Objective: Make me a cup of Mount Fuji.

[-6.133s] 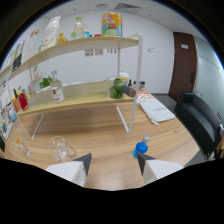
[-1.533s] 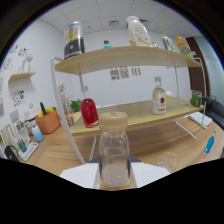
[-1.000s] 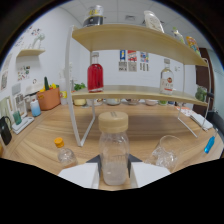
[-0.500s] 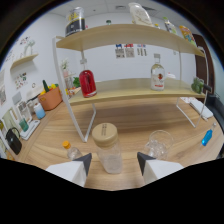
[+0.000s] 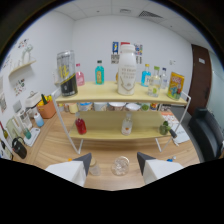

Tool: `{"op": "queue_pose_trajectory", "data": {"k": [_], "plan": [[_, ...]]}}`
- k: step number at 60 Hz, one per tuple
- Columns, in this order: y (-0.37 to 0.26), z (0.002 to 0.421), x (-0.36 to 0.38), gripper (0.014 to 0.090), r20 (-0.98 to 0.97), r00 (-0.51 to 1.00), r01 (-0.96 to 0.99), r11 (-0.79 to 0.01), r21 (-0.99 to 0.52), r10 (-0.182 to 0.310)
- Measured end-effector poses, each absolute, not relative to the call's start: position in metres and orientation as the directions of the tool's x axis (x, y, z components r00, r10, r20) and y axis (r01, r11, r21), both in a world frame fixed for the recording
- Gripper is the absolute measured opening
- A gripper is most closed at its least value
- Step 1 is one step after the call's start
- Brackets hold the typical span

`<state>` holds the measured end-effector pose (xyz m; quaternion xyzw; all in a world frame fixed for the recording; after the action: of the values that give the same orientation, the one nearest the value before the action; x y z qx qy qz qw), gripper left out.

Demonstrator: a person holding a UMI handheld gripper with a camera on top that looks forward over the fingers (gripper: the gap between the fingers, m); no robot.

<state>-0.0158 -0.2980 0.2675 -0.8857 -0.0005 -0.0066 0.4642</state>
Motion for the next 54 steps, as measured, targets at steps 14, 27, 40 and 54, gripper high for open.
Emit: {"op": "queue_pose_trajectory", "data": {"k": [14, 27, 40, 54], "plan": [[-0.228, 0.417, 0.000, 0.0869, 0.004, 1.000, 0.004, -0.230, -0.973, 0.001], [-0.146, 0.435, 0.019, 0.0849, 0.015, 1.000, 0.014, -0.095, -0.995, -0.019], [-0.092, 0.392, 0.025, 0.0681, -0.025, 0.999, -0.030, -0.183, -0.983, -0.027], [-0.086, 0.386, 0.025, 0.0498, -0.026, 0.999, -0.031, -0.192, -0.981, -0.029]]}}
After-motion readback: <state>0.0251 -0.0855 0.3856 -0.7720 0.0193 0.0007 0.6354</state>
